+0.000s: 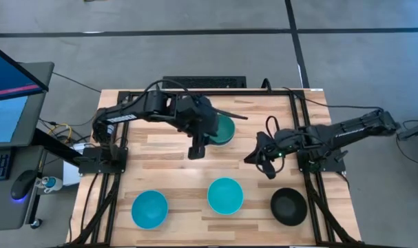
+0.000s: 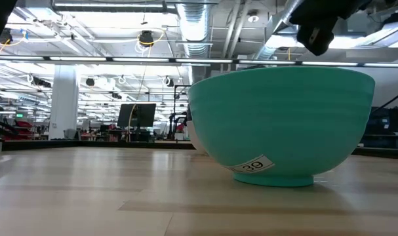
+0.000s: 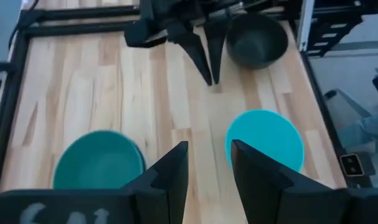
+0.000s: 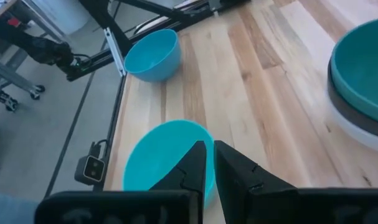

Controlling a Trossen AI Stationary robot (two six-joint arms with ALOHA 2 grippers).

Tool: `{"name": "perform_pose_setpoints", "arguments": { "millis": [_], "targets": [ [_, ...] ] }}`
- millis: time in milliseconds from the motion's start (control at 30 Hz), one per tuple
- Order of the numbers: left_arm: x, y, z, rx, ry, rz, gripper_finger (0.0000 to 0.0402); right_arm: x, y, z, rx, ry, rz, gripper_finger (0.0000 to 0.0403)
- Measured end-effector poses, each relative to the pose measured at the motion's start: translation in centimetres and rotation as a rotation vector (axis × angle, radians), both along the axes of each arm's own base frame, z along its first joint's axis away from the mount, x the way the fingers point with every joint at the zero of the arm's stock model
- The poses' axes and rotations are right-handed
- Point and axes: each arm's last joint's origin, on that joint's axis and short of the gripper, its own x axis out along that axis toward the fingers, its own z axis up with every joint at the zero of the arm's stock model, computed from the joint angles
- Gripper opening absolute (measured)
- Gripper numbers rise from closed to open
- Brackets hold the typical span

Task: Nest bowls inside each other
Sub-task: Stack the right blue bowl on the green bowl

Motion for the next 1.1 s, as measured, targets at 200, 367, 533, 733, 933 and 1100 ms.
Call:
{"name": "perform_pose_setpoints", "arguments": {
  "millis": [200, 367, 533, 733, 933, 1100],
  "targets": [
    [1.0, -0.6, 1.6, -0.023, -0.200, -0.049, 0.0112, -0.1, 0.8, 0.2, -0.035, -0.033, -0.039, 0.0054],
    [1.4, -1.1, 0.5, -0.068, -0.151, -0.034, 0.0112, -0.2, 1.5, 0.4, -0.013, -0.053, -0.047, 0.0054],
    [1.4, -2.2, 1.8, -0.055, -0.270, -0.076, 0.0112, -0.4, 2.2, 0.5, -0.007, -0.062, -0.082, 0.0054],
    [-2.0, -1.8, 3.6, -0.031, -0.249, 0.008, 0.0112, -0.9, 3.4, 0.6, -0.001, -0.075, -0.094, 0.0054],
    [-10.7, -1.6, 8.8, -0.030, -0.382, 0.081, 0.0112, -1.3, 4.5, 0.8, -0.007, -0.116, -0.139, 0.0054],
    [-16.5, -2.1, 11.0, -0.025, -0.498, 0.087, 0.0112, -1.3, 5.1, 1.7, 0.054, -0.206, -0.161, 0.0054]
  ]
}}
